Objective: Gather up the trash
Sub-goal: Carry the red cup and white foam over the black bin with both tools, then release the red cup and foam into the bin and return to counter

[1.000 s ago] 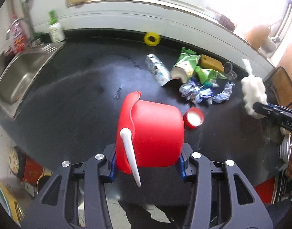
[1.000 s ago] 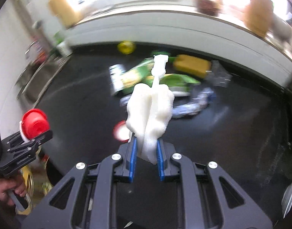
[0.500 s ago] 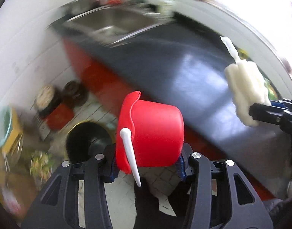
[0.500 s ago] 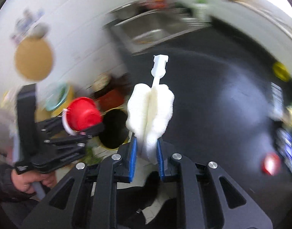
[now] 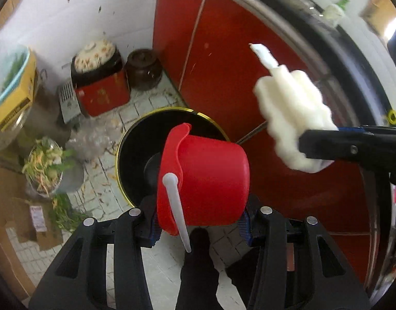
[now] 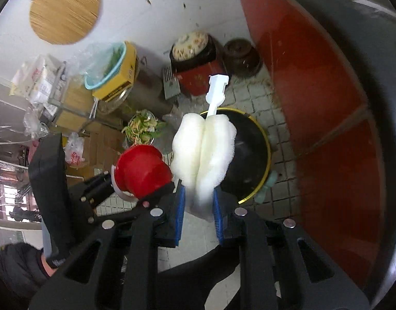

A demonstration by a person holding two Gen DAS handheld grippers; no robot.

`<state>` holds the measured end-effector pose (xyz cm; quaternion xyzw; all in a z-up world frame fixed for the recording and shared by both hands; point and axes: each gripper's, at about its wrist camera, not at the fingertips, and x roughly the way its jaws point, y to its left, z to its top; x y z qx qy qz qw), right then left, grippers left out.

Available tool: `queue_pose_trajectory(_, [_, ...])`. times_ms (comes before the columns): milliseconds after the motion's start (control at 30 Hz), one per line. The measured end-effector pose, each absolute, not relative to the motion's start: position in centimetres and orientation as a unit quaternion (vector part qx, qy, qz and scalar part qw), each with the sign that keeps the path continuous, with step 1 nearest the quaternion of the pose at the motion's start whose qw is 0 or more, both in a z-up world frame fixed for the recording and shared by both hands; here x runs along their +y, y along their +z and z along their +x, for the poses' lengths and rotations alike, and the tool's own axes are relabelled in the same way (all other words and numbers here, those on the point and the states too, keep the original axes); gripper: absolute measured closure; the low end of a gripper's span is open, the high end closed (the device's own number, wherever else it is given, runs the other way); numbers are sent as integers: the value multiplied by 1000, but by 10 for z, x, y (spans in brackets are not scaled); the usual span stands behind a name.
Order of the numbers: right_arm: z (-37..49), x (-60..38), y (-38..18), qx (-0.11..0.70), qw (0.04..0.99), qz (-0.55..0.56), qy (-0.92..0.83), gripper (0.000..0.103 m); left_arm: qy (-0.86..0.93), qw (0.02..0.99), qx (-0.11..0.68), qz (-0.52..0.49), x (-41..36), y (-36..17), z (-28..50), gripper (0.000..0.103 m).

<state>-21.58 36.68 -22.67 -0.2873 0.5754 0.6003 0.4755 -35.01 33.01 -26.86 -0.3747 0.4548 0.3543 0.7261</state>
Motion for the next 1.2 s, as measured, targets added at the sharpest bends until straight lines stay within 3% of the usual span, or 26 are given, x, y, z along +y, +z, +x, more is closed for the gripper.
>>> queue_pose_trajectory(133, [-220, 386, -255, 589, 468, -300, 586, 77, 339, 725, 455, -391, 343, -292, -353, 55])
queue_pose_trajectory(167, [-221, 391, -261, 591, 467, -302, 585, 66, 337, 724, 454, -395, 346, -295, -354, 50])
queue_pose_trajectory(200, [-222, 396, -265, 592, 467, -304, 582, 55, 338, 720, 455, -400, 348, -298, -355, 28])
queue_pose_trajectory(233, [-223, 401, -269, 596, 466, -307, 578, 34, 347, 715, 457, -398, 350, -301, -356, 13])
queue_pose_trajectory(267, [-221, 401, -272, 596, 468, -304, 577, 30, 355, 713, 457, -395, 351, -301, -357, 13])
queue_pose_trajectory(633, [-208, 376, -240, 596, 482, -291, 573, 24, 359, 718, 467, -371, 335, -268, -362, 13])
queue_pose_trajectory(967, [-145, 262, -87, 510, 606, -230, 566, 7, 316, 786, 469, -251, 285, -144, -288, 7])
queue_pose_trajectory(1200, [-54, 95, -7, 452, 758, -170, 439, 7, 182, 856, 458, -156, 206, -69, -159, 6])
